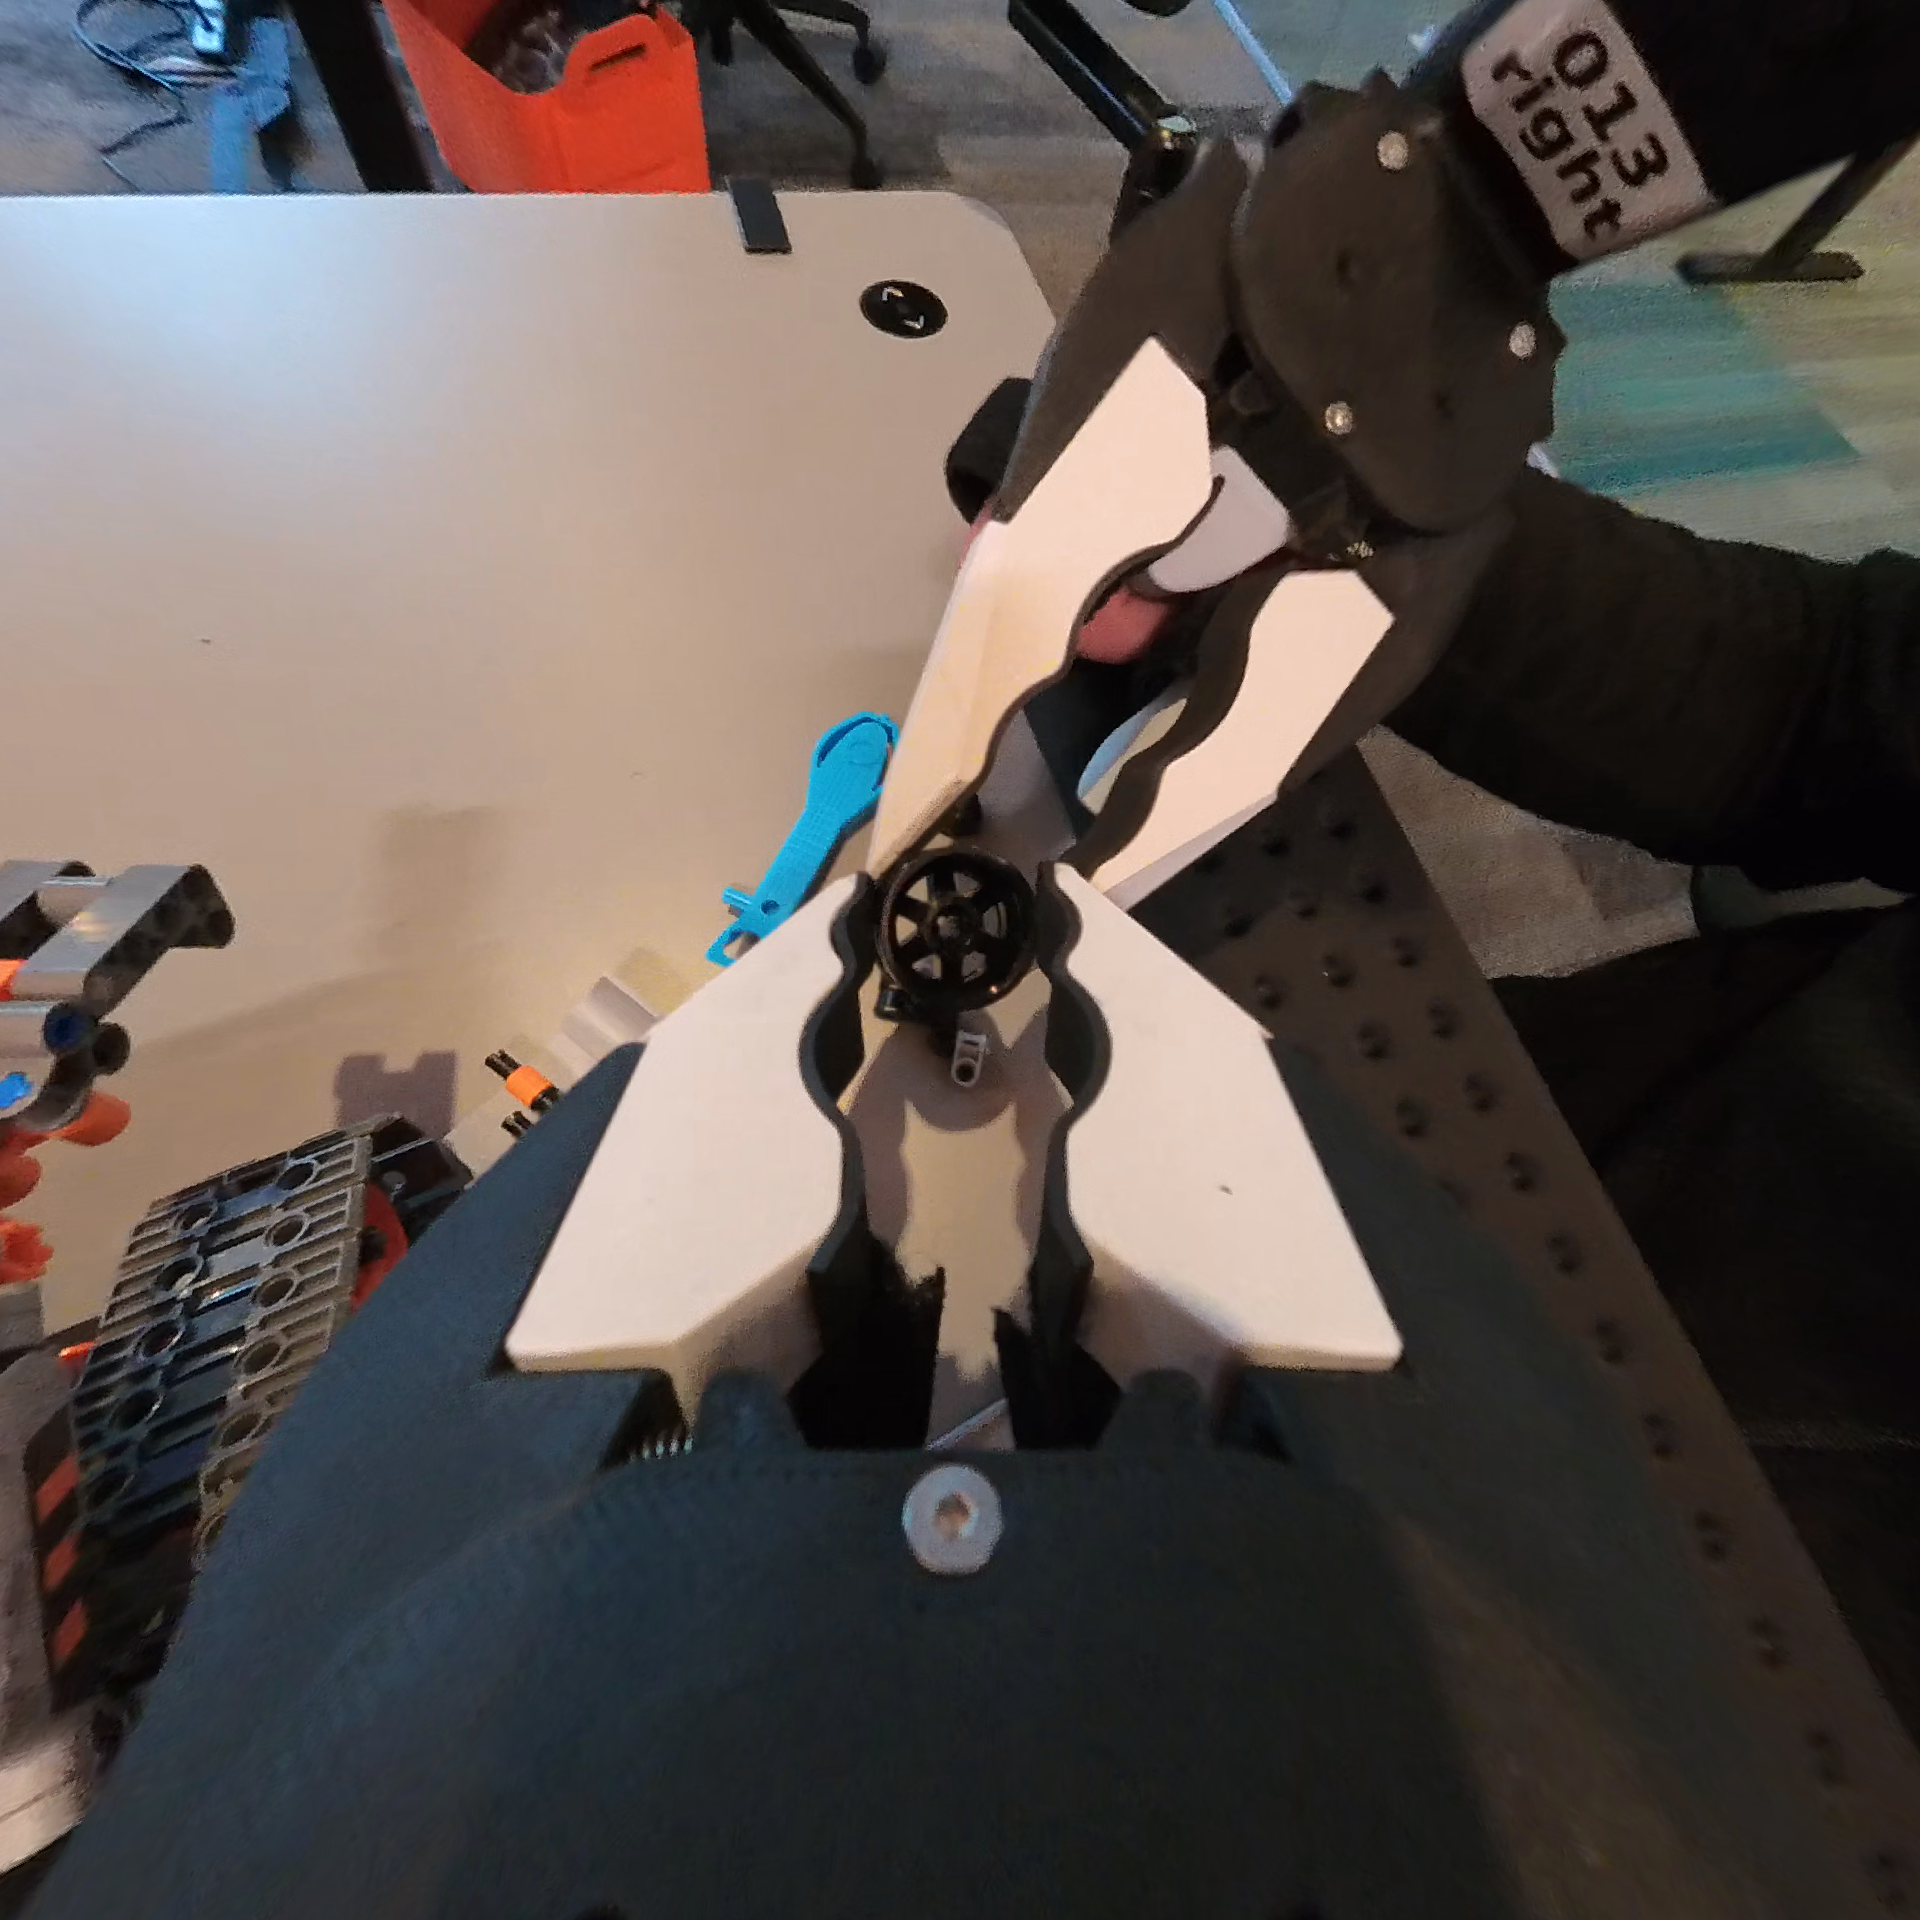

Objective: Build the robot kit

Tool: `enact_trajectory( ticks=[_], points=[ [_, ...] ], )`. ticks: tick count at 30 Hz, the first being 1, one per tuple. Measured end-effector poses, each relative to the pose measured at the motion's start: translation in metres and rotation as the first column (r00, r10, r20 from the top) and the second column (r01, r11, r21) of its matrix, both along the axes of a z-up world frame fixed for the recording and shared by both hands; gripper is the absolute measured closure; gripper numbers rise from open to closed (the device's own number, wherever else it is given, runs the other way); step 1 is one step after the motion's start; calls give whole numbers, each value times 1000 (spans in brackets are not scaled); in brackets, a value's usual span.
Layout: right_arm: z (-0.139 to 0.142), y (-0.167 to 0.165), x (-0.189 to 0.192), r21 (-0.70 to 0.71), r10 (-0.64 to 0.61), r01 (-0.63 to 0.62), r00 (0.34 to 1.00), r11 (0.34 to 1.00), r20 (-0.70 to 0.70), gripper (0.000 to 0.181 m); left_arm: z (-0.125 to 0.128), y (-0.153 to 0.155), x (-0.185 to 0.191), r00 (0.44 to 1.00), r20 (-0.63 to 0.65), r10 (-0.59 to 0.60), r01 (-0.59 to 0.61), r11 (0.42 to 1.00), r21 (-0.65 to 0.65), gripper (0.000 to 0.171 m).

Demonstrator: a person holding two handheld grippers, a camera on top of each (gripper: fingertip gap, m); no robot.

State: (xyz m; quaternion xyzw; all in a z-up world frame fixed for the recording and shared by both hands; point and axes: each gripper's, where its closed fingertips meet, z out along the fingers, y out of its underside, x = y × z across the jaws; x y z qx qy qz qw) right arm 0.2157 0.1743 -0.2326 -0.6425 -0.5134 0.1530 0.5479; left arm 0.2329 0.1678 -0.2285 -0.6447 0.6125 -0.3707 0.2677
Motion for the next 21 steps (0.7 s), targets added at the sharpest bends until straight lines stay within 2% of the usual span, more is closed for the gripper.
enact_trajectory(
  ticks=[5,9,12,17,21],
  points=[
    [-8,-7,-2,-54,83,-82,996,995,20,158,-6,-7,-7,997,6,-72,72,995,-65,143],
    [-12,-6,2,-66,97,-95,995,993,24,158,-4,-3,-14,997,38,-69,73,992,-106,148],
    [-11,-6,5,-67,111,-110,994,992,9,158,-13,4,-20,998,-12,-63,62,994,-89,151],
    [-19,-6,4,-94,126,-121,991,988,45,158,-26,-1,-16,996,-33,-87,82,987,-135,162],
    [-21,-6,4,-83,125,-120,990,989,59,158,-28,-3,-14,995,-17,-96,91,981,-171,159]
  ],
)
